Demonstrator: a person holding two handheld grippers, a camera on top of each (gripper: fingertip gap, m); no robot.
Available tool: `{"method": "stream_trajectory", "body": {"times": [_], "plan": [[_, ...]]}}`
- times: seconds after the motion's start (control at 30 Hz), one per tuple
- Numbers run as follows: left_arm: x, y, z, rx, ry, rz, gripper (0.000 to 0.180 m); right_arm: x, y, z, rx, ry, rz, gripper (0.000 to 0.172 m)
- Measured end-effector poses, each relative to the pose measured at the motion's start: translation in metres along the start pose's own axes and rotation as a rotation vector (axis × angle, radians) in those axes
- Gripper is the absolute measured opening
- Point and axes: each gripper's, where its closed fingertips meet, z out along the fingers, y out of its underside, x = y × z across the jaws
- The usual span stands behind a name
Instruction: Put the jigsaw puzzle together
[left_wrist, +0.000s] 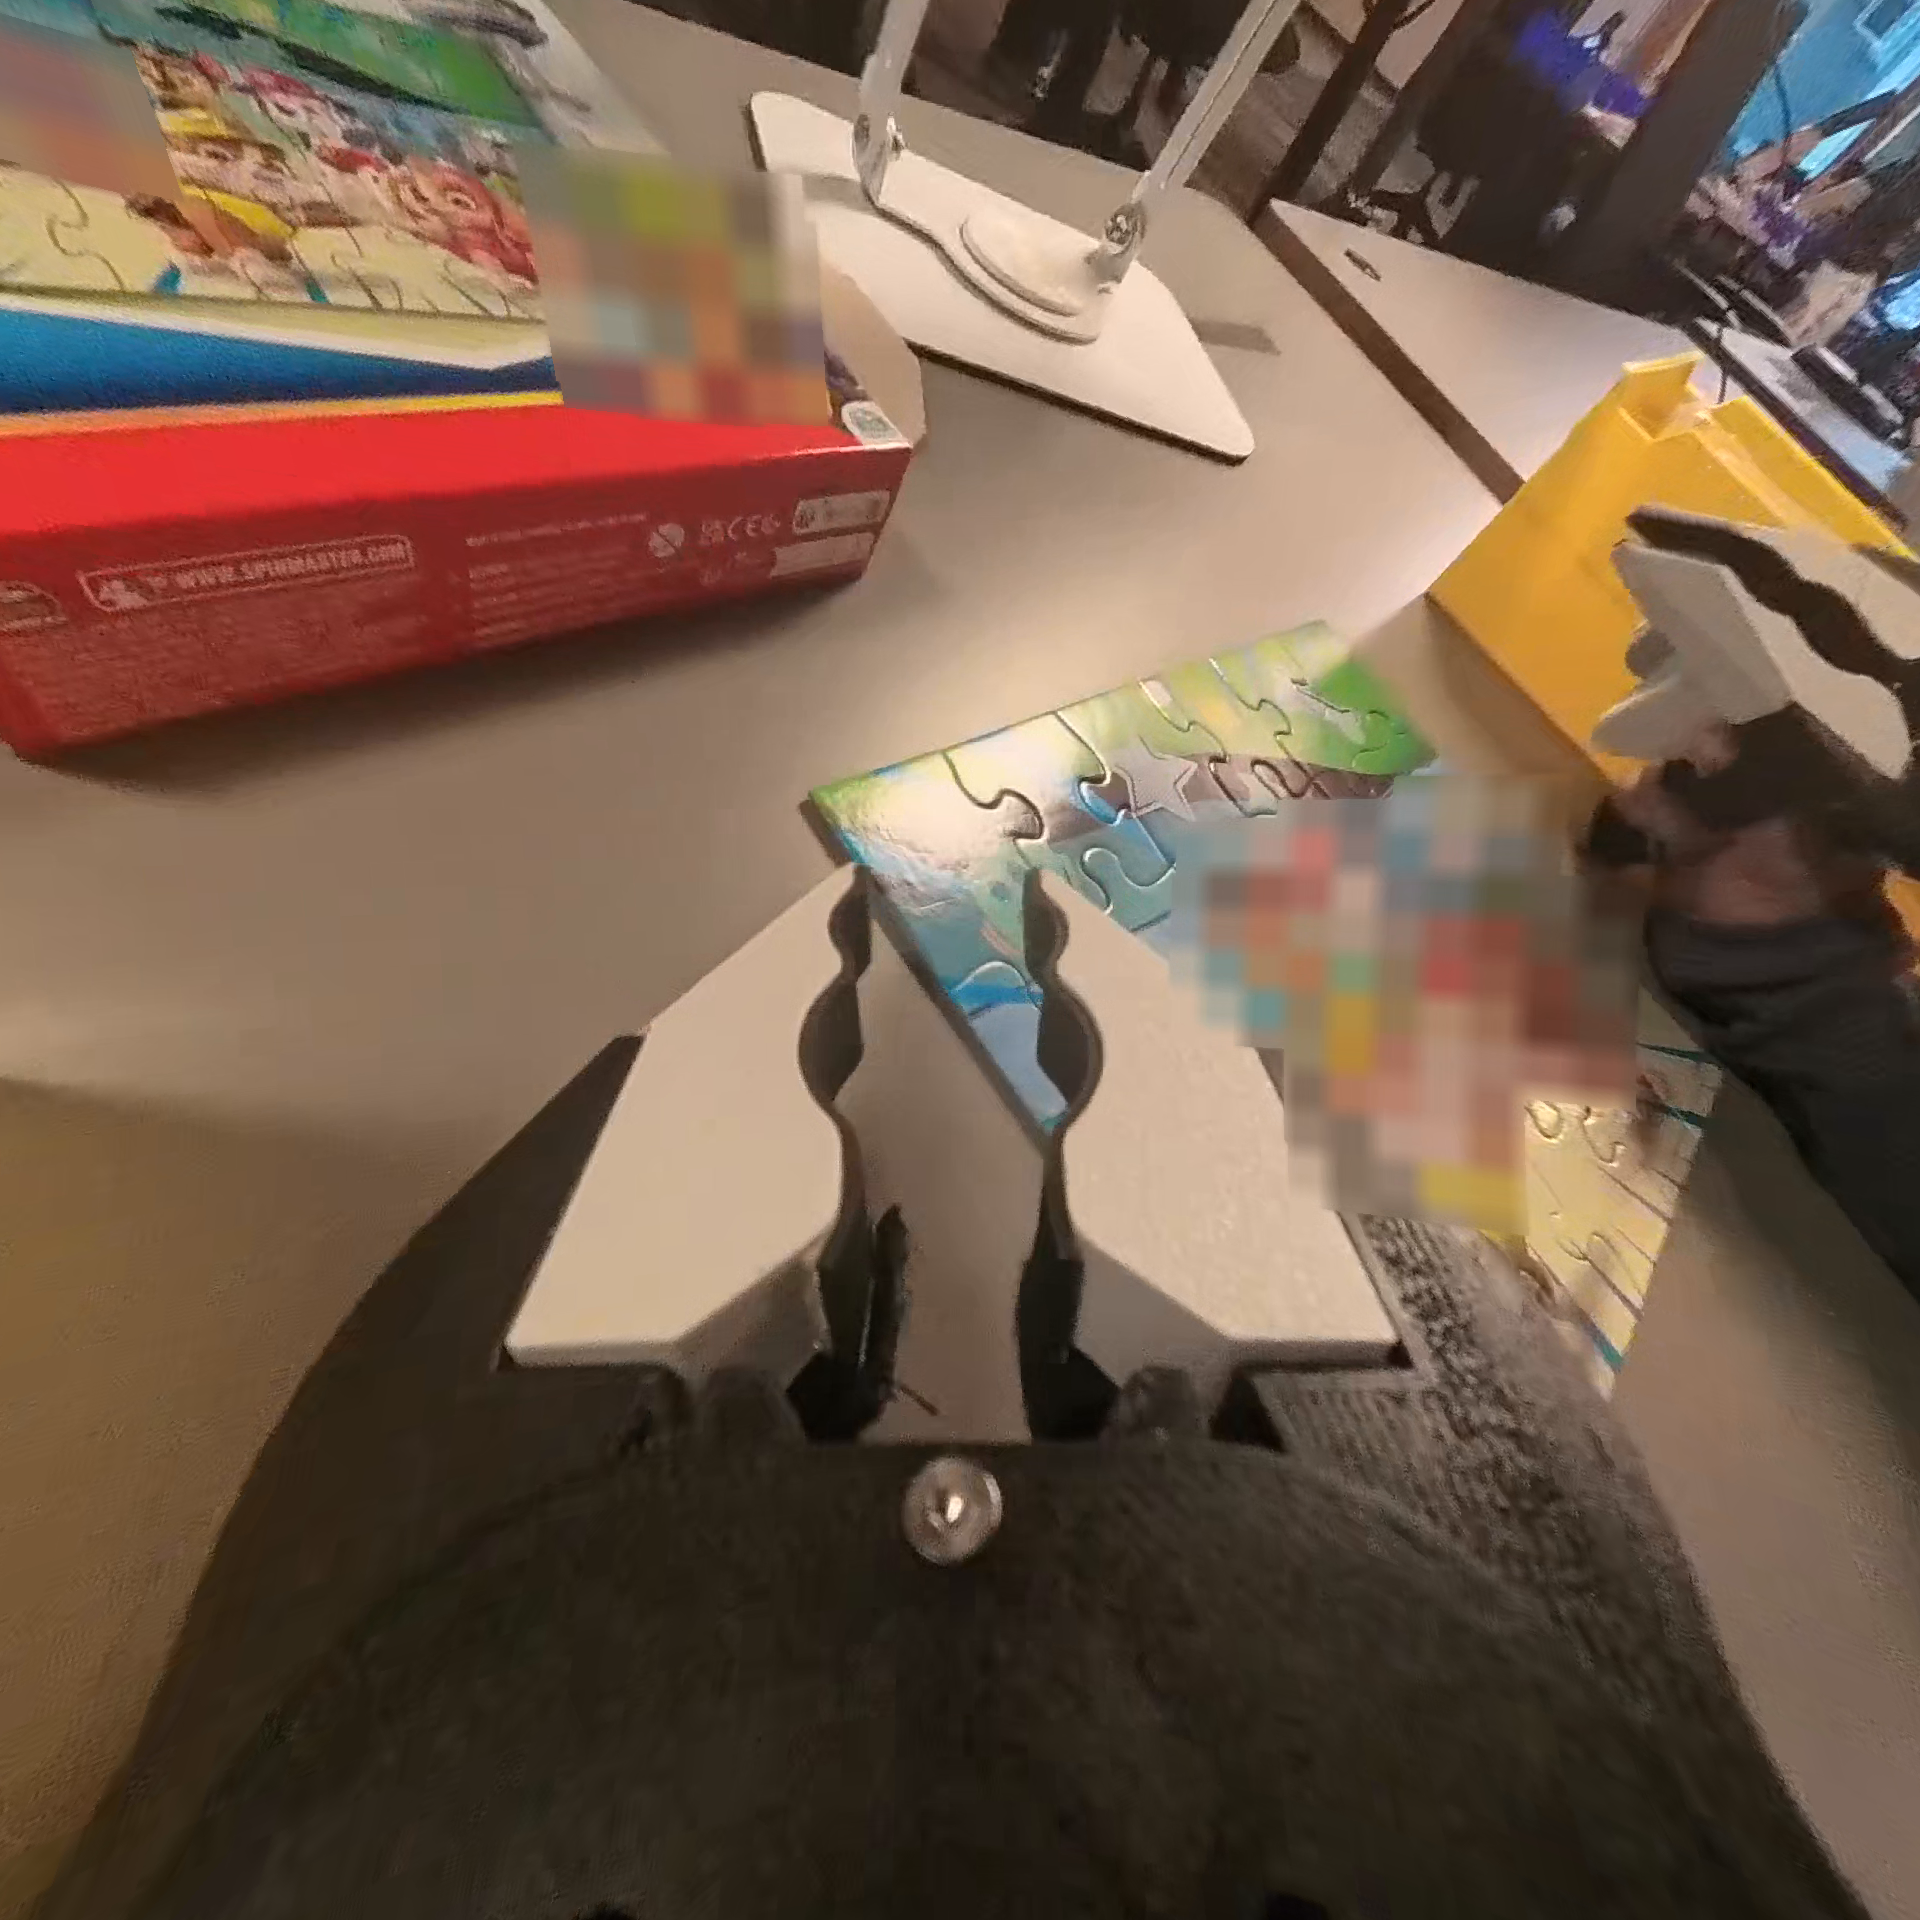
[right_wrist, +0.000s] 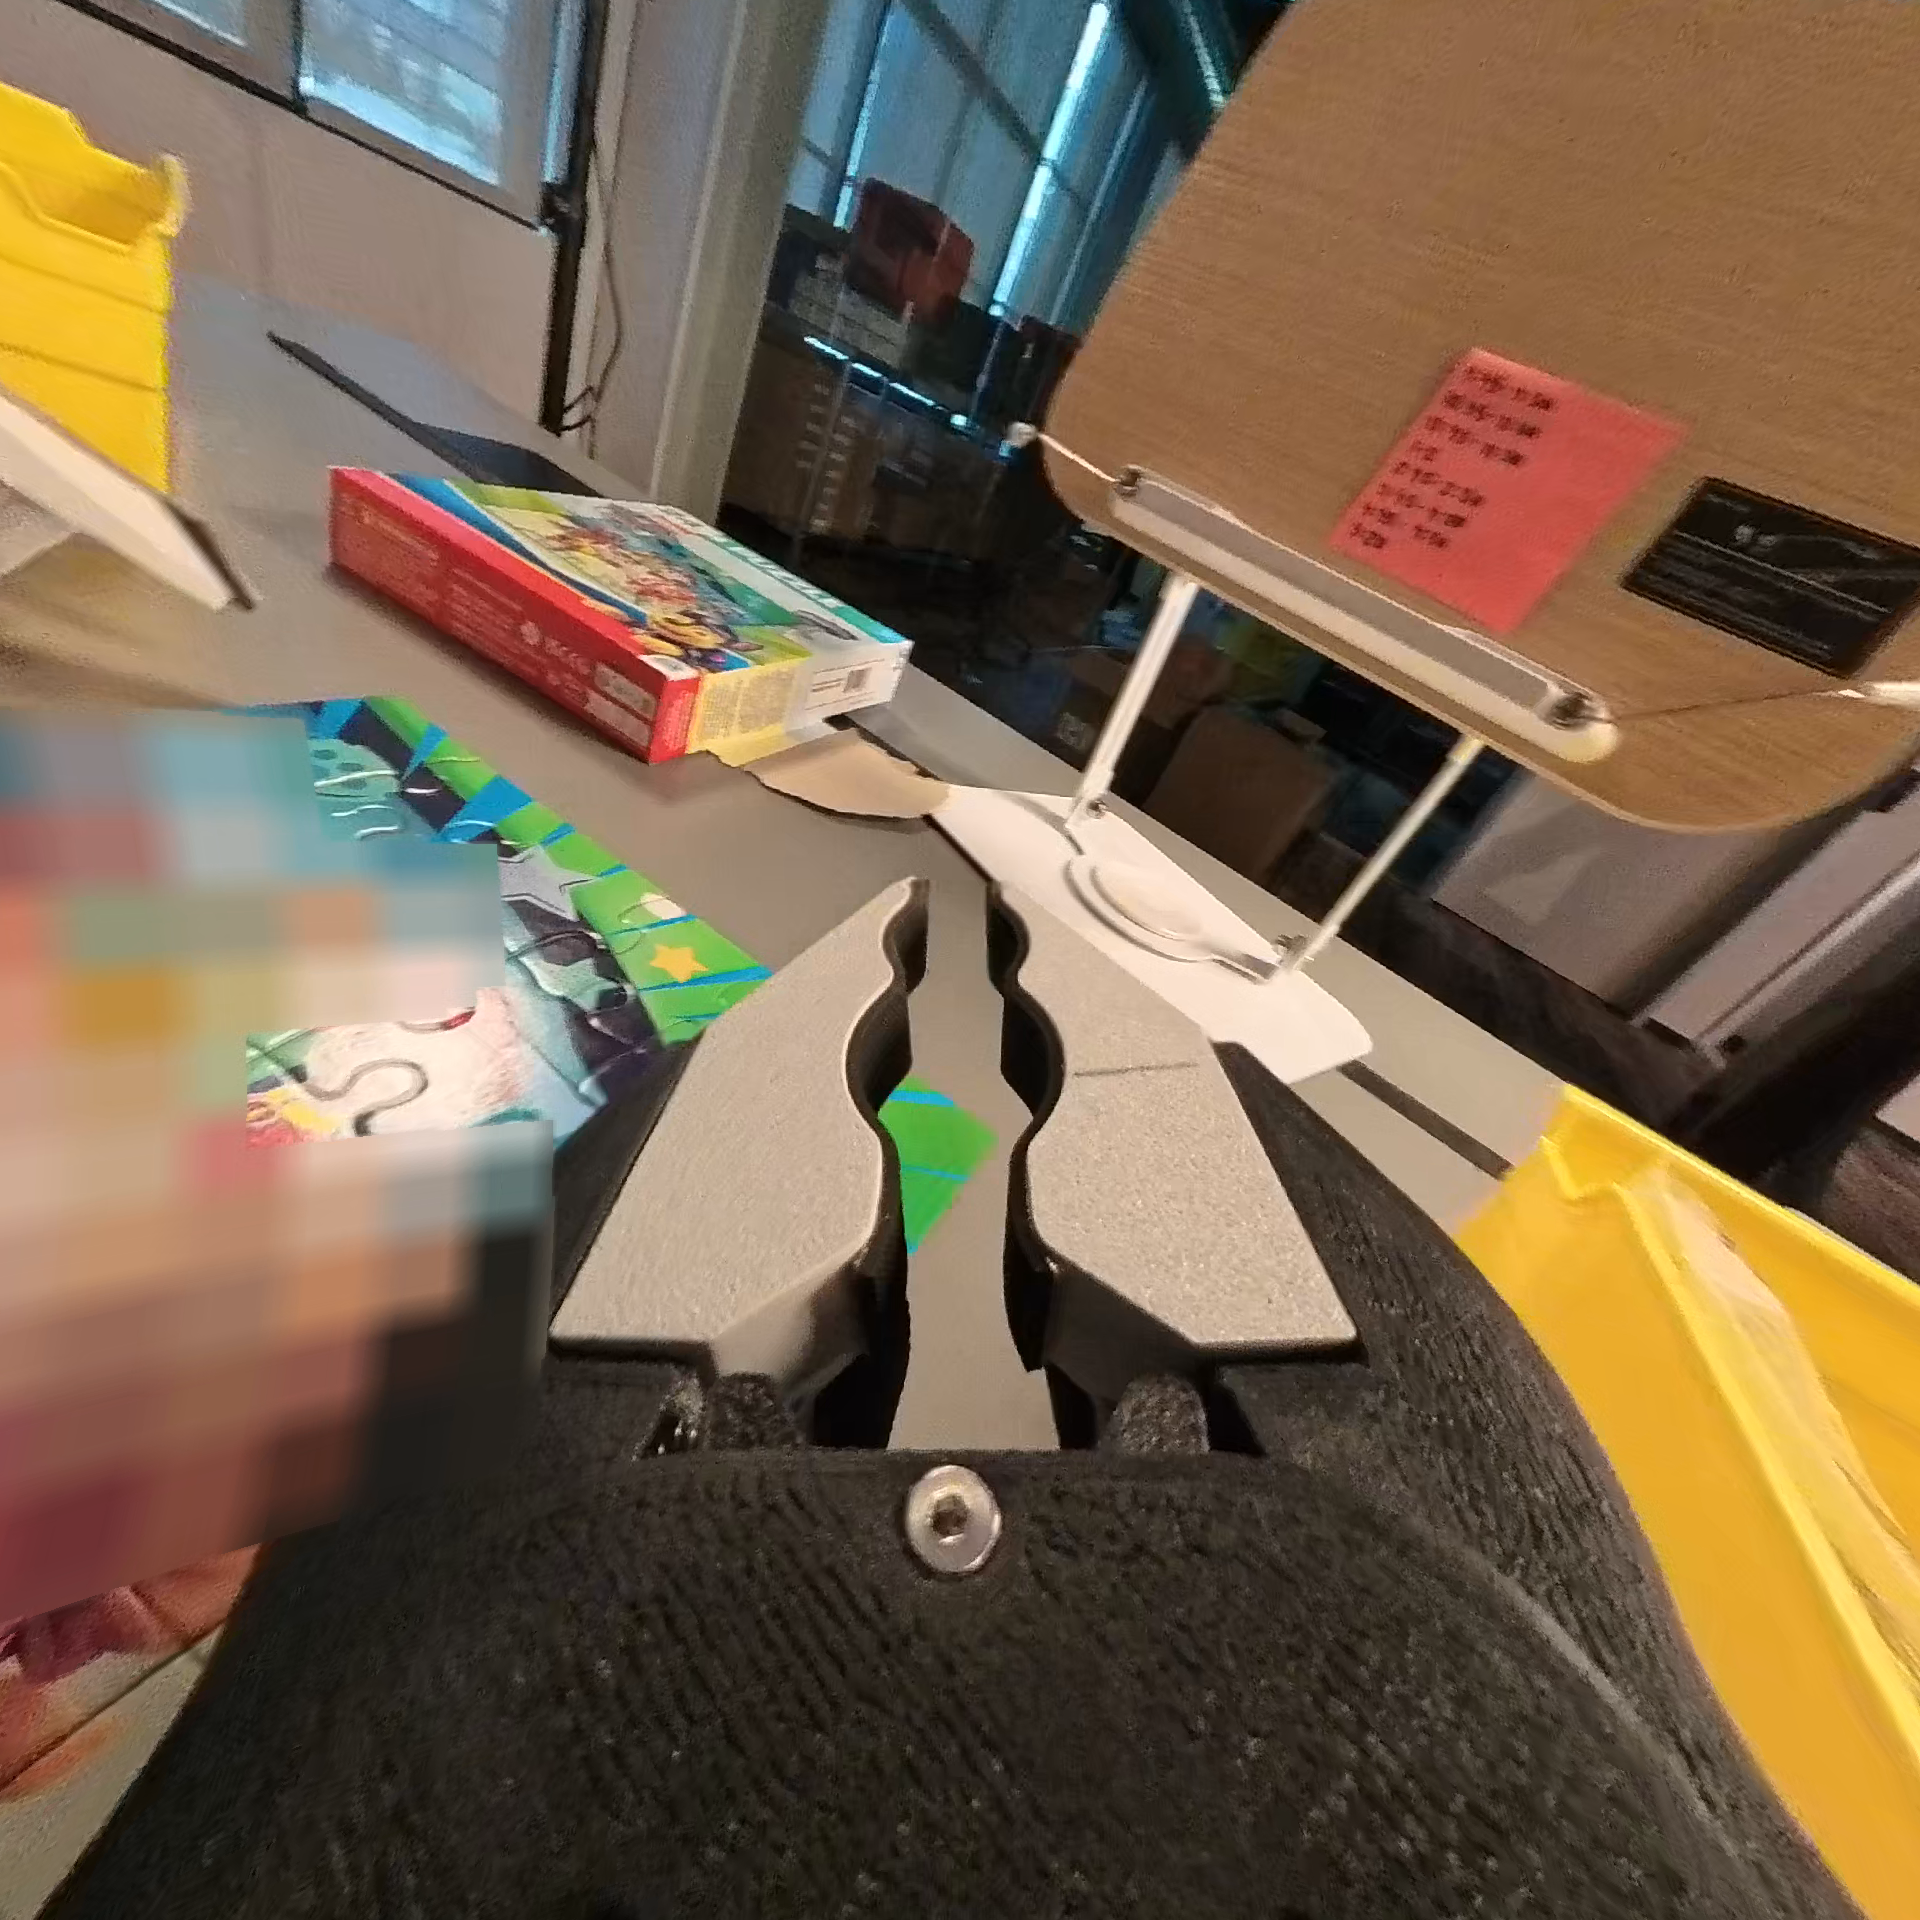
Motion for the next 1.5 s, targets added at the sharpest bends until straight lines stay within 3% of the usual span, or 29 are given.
{"method": "stream_trajectory", "body": {"times": [0.1, 0.23, 0.33, 0.5, 0.6, 0.97, 1.5], "plan": [[-0.002, 0.002, -0.001, -0.008, -0.015, 0.000, 0.033, -0.021, -0.001, 0.002, -0.006, -0.116, -0.023, 0.011], [-0.003, 0.000, -0.003, 0.003, 0.030, -0.065, 0.041, -0.056, 0.006, 0.004, -0.132, -0.340, 0.123, 0.045], [-0.003, -0.001, -0.004, 0.008, 0.060, -0.098, 0.047, -0.090, 0.003, -0.002, -0.207, -0.515, 0.173, 0.054], [0.000, 0.000, -0.002, -0.002, 0.093, -0.104, 0.046, -0.131, 0.013, -0.007, -0.310, -0.637, 0.069, 0.058], [0.000, 0.001, -0.001, -0.006, 0.095, -0.110, 0.046, -0.137, 0.018, -0.007, -0.344, -0.659, 0.068, 0.059], [-0.006, 0.001, -0.002, 0.002, 0.076, -0.153, 0.044, -0.127, 0.002, -0.007, -0.245, -0.669, 0.193, 0.058], [-0.005, 0.001, -0.001, -0.002, 0.084, -0.154, 0.049, -0.149, 0.034, -0.014, -0.457, -0.761, 0.086, 0.054]]}}
